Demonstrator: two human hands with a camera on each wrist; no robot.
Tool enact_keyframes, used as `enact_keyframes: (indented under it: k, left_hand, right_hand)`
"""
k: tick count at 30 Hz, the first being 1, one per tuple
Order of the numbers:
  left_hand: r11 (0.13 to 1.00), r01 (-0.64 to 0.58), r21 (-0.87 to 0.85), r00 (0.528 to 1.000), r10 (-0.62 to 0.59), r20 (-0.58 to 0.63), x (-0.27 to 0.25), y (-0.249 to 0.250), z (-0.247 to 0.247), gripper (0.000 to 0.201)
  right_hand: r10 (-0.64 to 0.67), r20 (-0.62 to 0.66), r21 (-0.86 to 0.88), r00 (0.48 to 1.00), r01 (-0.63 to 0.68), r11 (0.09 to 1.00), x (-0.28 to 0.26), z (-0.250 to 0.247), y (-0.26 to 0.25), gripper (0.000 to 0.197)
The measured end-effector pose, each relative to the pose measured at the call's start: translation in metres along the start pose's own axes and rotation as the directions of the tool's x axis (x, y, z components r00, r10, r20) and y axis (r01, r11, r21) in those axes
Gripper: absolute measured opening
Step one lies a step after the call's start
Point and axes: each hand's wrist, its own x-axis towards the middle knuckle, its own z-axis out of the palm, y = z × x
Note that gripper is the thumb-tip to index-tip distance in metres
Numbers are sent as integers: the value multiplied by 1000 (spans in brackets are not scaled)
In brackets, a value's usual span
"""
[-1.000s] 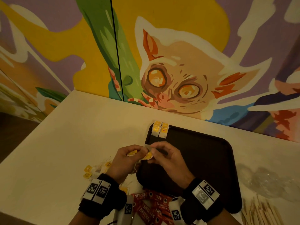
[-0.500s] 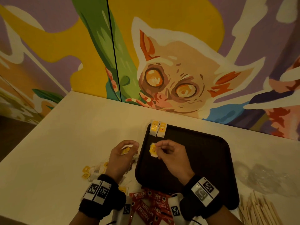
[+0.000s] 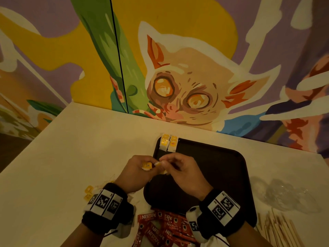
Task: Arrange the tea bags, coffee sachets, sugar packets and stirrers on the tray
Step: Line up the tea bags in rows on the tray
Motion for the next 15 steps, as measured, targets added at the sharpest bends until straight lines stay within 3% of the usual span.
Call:
enact_keyframes:
  k: [4,9,15]
  left_hand:
    - [999,20,-47,997,-23,-72,0,2,2,17]
    - [996,-3,-88,999,-1,-40,-3,5,1,17]
    - [996,-24,-81,999,22,-25,-4,2,-2,13]
  right_hand:
    - [31,33,129,999,-35,991,-1,-1,2,35]
    - [-13,-78,62,997,18,998,2,-2,3,15]
    - [-15,-119,34,993,19,999,5,-2,5,13]
